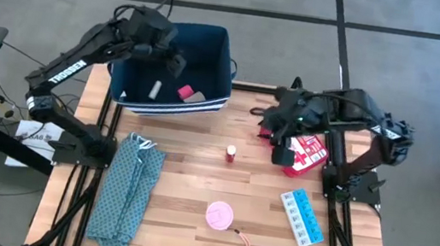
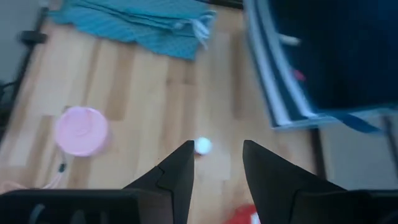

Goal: Pick & place medical supplies in basket/bin
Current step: Put the red pill bottle into theblue bin

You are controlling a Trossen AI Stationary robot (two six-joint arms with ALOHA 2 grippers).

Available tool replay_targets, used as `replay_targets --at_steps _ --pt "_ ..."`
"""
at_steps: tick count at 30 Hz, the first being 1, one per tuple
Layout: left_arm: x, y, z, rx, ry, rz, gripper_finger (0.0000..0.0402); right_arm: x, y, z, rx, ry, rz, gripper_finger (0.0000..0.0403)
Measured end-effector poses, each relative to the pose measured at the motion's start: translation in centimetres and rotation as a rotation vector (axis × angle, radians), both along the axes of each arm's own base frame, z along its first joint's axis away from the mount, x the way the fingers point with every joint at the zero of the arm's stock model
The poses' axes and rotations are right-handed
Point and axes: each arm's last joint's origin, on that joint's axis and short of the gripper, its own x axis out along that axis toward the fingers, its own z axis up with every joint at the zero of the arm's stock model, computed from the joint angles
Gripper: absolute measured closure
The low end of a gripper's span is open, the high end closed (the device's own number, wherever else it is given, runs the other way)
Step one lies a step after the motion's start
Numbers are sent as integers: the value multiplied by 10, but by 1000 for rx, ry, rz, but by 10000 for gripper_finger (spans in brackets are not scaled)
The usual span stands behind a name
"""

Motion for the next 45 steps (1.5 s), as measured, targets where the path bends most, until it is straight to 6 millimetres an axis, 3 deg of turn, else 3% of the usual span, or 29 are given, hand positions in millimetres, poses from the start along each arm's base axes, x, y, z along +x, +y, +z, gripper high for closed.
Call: replay_targets --at_steps 4,10,18,22,26,32,37,45 --pt "14 -26 10 31 -34 -104 229 4 4 -46 65 24 136 273" --pt "28 -74 10 70 5 -224 229 -16 -8 -136 94 9 64 273" --pt "17 -147 13 190 39 -219 229 -40 -12 -207 156 -461 36 273" --pt "-2 -178 4 162 65 -156 229 -50 -13 -237 180 -574 16 273" --pt "-16 -204 -22 146 87 -69 229 -51 -13 -255 249 -572 -30 273" --pt "-13 -237 -75 193 53 -61 229 -41 -13 -272 387 -502 -161 273" --pt "-7 -248 -111 208 29 -68 229 -32 -13 -282 373 -501 -178 273" --pt "-3 -257 -132 233 -25 -79 229 -16 -15 -303 235 -500 -172 269"
